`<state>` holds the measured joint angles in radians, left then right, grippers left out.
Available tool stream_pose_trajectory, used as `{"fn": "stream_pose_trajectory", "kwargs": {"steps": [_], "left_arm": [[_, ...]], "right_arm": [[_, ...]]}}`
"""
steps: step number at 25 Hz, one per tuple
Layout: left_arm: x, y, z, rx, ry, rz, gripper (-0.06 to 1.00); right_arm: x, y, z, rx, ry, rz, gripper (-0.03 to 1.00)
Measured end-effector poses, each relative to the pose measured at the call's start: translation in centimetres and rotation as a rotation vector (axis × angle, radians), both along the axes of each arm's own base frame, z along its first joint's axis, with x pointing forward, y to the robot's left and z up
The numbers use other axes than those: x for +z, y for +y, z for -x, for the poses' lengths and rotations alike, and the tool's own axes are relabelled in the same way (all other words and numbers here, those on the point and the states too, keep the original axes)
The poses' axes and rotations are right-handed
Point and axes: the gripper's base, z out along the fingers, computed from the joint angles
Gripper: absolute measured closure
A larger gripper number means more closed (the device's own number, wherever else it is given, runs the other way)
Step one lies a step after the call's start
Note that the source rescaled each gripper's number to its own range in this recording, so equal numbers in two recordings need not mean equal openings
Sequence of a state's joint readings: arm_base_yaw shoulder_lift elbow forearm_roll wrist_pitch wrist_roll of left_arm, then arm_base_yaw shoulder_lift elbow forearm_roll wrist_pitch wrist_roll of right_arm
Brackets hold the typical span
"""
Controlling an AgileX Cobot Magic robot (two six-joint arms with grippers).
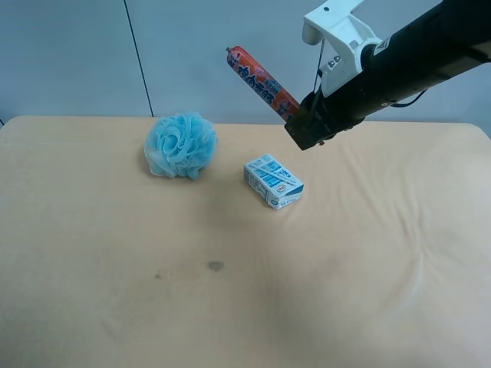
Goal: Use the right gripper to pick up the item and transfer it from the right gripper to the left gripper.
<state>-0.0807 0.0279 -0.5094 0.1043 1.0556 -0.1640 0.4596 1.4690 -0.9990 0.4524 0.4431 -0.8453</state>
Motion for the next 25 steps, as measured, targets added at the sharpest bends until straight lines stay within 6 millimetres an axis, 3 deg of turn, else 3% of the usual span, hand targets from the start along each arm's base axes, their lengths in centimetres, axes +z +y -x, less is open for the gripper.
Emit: {"fn": "stream_pose_trajectory", "kwargs": {"steps": [8,25], "left_arm": [[0.0,0.0,0.0,0.000,0.000,0.000,-0.06],[0.0,0.0,0.0,0.000,0.000,0.000,-0.06]], "right_arm": [[0.1,1.1,0.0,0.119,-0.047,-0.060,0.96],[0.6,1.3,-0.4,0.111,-0.109,-0.093,0.96]]}}
